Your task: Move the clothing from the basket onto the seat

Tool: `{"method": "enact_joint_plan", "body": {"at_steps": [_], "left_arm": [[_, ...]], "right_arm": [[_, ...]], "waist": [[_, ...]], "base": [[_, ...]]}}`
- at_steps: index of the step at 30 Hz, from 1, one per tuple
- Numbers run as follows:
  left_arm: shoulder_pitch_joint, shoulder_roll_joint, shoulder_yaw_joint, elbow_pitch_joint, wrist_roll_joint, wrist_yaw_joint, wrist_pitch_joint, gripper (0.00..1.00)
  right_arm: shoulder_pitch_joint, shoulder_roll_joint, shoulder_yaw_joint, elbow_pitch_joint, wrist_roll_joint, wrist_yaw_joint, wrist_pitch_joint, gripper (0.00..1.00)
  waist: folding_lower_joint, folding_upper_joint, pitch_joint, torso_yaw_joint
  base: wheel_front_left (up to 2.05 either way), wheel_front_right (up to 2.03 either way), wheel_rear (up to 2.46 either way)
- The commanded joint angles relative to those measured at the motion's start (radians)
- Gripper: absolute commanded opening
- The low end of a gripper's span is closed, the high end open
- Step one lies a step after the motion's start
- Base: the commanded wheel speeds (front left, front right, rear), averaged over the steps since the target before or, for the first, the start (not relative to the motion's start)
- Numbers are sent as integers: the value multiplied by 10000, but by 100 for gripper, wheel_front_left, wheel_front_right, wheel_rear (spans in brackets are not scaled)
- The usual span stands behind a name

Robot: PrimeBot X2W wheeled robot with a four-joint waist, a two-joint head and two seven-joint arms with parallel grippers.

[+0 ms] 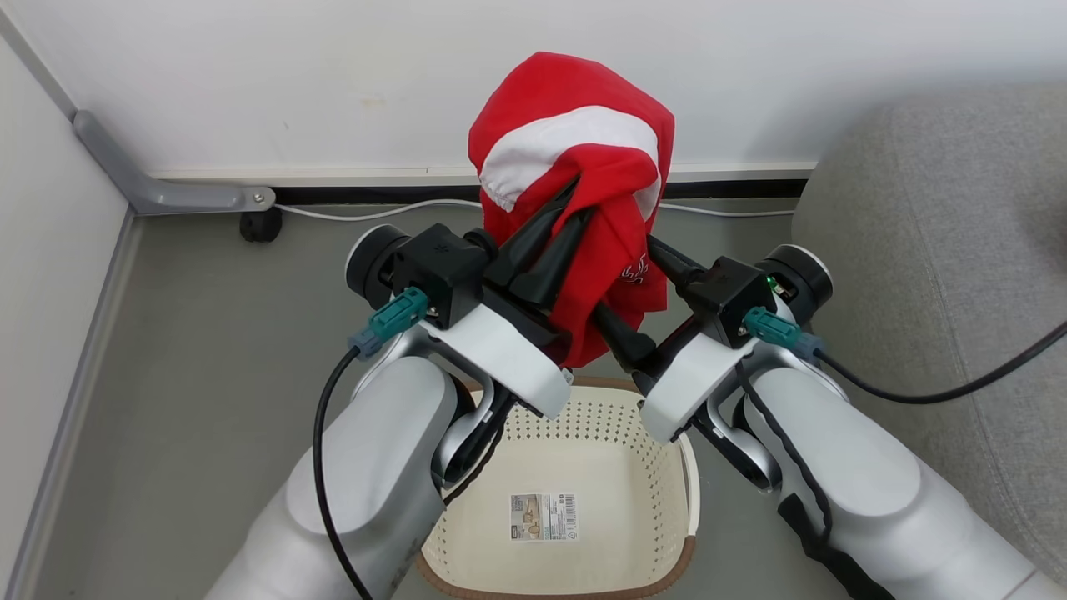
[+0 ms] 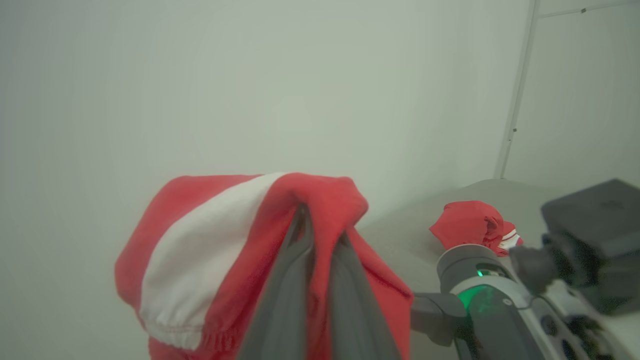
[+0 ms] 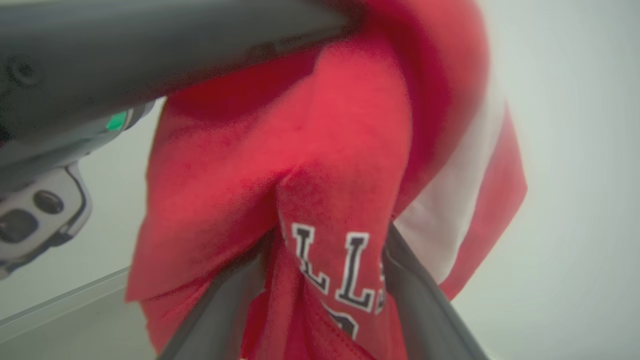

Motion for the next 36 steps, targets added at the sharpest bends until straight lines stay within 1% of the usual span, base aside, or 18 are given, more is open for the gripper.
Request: {"method": "enact_joint_plan", "body": {"at_steps": [1, 6, 12, 13, 14, 15, 16, 20, 29, 36], "left_arm": [[-495, 89, 199, -186, -138, 11, -144, 0], [-488, 81, 78, -94, -239, 144, -211, 0], [-484, 77, 16, -14, -197, 297, -305, 0], [-465, 77, 15, 12, -184, 297, -317, 10], [-448, 77, 10, 37, -172, 285, -328, 31], [-423, 77, 8, 62, -172, 265, -337, 46], [-395, 77, -3, 91, -175, 236, -345, 100], [-274, 77, -52, 246, -211, 105, -365, 100], [71, 113, -139, 474, -240, -139, -386, 100], [381, 218, -57, 435, -156, -258, -390, 100]], "right_arm": [[-254, 274, 26, -27, 104, 27, -59, 0], [-304, 379, -10, -19, 273, 27, -59, 0], [-122, 267, -311, -167, 473, 27, -59, 0], [-84, 243, -380, -214, 500, 27, -59, 0], [-39, 219, -456, -253, 537, 27, -59, 0], [0, 185, -511, -283, 545, 27, -59, 0], [41, 157, -580, -306, 562, 27, -59, 0], [217, 49, -1079, -432, 654, 27, -59, 0], [436, -413, -2743, -602, 681, 27, -59, 0], [665, -883, -4013, -893, 682, 27, -59, 0]], "waist": [[0, 0, -15, 85], [0, 0, 0, 104], [0, 0, 57, -57], [0, 0, 62, -98], [0, 0, 62, -131], [0, 0, 60, -164], [0, 0, 55, -195], [0, 0, -2, -318], [0, 0, -178, -693], [0, 0, -266, -1221]], "base": [[0, 0, 0], [0, 0, 0], [0, 0, 0], [0, 0, 0], [0, 0, 0], [0, 0, 0], [0, 0, 0], [0, 0, 0], [0, 0, 0], [0, 0, 0]]}}
